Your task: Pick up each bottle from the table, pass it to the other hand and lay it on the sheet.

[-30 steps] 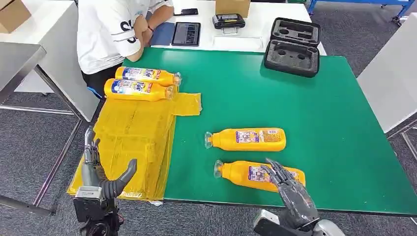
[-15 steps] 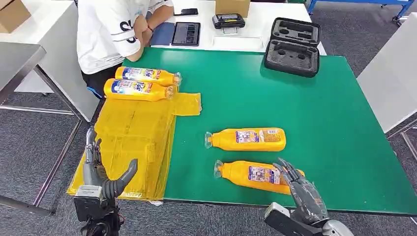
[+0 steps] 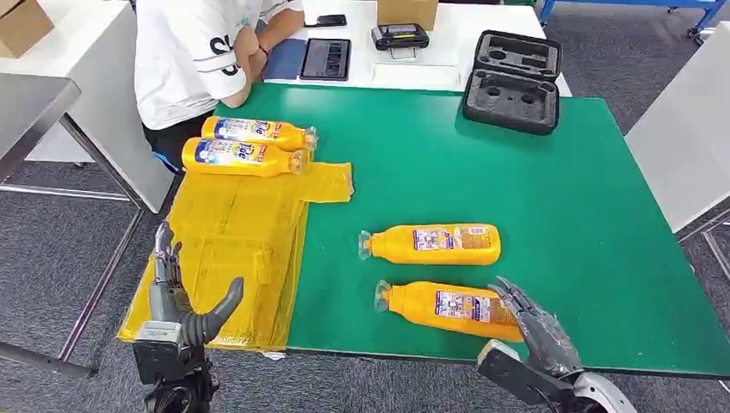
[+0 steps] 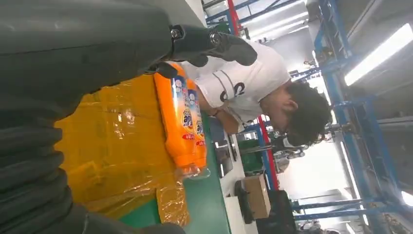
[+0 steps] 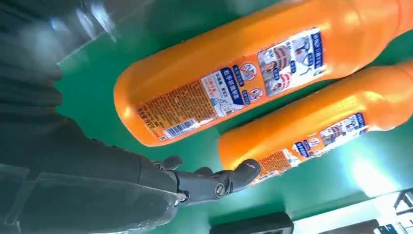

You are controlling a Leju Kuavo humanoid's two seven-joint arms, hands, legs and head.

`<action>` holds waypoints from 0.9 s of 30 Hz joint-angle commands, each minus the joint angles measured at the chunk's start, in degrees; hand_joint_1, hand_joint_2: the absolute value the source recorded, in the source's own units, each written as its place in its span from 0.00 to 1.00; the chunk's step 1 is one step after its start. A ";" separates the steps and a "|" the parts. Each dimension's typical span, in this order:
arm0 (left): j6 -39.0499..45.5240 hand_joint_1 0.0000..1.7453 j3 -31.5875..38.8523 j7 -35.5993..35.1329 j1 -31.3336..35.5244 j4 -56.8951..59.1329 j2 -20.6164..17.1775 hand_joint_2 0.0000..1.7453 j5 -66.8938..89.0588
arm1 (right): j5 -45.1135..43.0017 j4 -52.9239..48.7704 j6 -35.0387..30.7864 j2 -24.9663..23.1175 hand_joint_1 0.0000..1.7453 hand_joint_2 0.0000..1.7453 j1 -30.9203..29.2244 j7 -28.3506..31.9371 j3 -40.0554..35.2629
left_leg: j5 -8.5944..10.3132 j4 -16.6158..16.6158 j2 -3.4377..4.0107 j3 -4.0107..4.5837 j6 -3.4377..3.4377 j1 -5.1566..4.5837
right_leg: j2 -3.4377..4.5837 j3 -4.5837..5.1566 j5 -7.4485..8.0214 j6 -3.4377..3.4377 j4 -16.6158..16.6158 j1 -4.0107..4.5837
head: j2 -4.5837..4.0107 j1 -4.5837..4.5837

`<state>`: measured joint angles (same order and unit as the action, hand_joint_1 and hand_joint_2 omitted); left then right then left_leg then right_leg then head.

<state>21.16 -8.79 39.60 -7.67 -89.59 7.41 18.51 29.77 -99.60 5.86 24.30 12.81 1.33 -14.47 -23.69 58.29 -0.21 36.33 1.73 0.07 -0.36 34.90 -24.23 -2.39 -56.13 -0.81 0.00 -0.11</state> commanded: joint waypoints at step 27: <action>1.77 0.00 -0.30 -0.44 0.77 2.89 -0.49 1.00 -1.17 | -1.77 26.55 5.10 -4.58 0.00 1.00 -19.63 3.74 -7.08 | -0.12 -0.09 0.19 -0.47 -0.09 0.07 | 0.22 -0.47 -0.06 0.13 0.12 0.07 | 0.00 0.00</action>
<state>23.02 -9.14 39.43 -7.76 -89.31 7.34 17.49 28.09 -80.96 10.73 21.62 -2.80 4.85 -18.30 -23.65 58.29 -0.20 36.33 1.76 0.07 -0.32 34.86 -24.21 -2.39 -56.14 -0.81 0.00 -0.11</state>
